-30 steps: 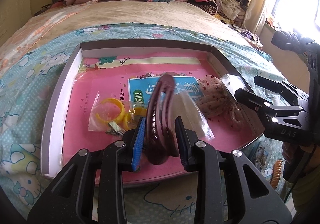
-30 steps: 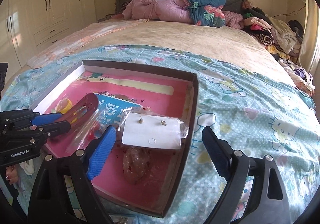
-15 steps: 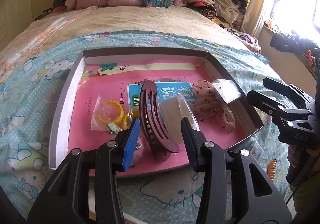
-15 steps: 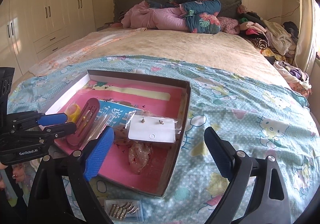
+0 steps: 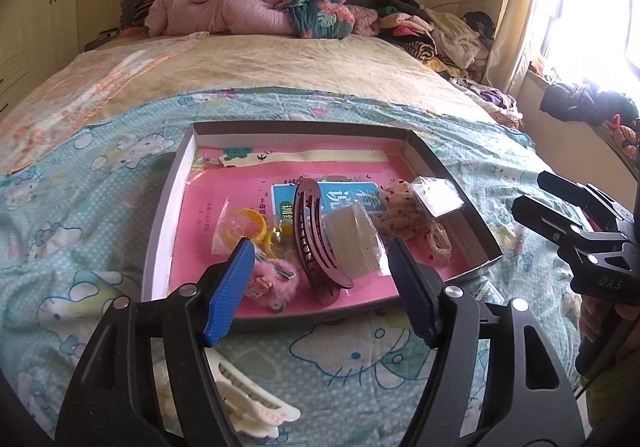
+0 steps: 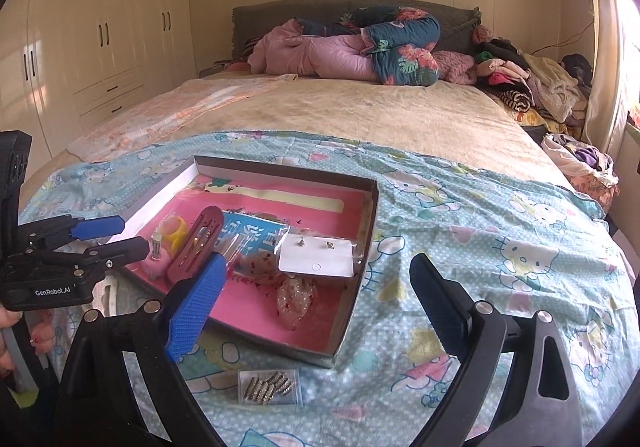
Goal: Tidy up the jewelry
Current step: 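Withdraw both open tools from the box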
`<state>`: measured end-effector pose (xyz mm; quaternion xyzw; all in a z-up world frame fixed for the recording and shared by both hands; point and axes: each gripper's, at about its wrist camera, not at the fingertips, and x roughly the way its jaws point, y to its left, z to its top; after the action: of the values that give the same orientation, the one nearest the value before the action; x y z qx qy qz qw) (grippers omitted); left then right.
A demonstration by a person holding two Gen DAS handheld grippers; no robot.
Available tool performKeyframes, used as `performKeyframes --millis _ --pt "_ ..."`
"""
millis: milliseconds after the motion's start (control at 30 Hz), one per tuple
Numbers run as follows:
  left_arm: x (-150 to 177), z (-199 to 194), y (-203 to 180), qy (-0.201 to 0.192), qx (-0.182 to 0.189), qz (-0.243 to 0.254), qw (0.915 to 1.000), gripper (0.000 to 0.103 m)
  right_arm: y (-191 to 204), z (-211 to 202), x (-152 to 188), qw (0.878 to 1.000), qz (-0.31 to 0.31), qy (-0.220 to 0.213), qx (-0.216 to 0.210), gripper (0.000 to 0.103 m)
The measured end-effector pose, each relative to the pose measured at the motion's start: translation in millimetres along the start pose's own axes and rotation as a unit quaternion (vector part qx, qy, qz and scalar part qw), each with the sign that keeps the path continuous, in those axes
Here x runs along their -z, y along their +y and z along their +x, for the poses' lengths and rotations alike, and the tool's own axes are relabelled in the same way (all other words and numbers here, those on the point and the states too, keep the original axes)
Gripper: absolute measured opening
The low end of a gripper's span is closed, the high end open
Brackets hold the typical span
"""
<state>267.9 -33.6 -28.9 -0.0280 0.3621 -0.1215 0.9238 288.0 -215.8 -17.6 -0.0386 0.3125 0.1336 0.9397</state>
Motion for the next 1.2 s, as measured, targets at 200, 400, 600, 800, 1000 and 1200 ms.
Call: performKeyframes --millis 200,400,600,800,1000,1200 --pt "3 -18 -1 -0.014 -0.002 0.001 0.9999 0.074 7 -19 2 1.000 -0.005 -0.011 -0.002 0.093" --pt "9 -33 0 -0.023 -0.003 -0.001 0.9997 0.082 18 -34 7 1.000 -0.012 -0.015 -0.006 0.094" --pt "16 -44 0 -0.028 -0.002 -0.001 0.9996 0.087 29 -41 15 1.000 -0.018 -0.011 -0.014 0.094" --pt "24 -52 2 -0.029 -0.005 -0.003 0.9996 0.088 41 -46 22 0.999 -0.023 -0.008 -0.025 0.094" --pt "33 -61 6 -0.032 -0.012 -0.007 0.9994 0.088 53 -50 28 0.999 -0.034 -0.007 -0.034 0.094" --pt "41 -70 15 -0.034 -0.020 -0.016 0.9991 0.090 65 -55 33 0.998 -0.042 -0.007 -0.044 0.094"
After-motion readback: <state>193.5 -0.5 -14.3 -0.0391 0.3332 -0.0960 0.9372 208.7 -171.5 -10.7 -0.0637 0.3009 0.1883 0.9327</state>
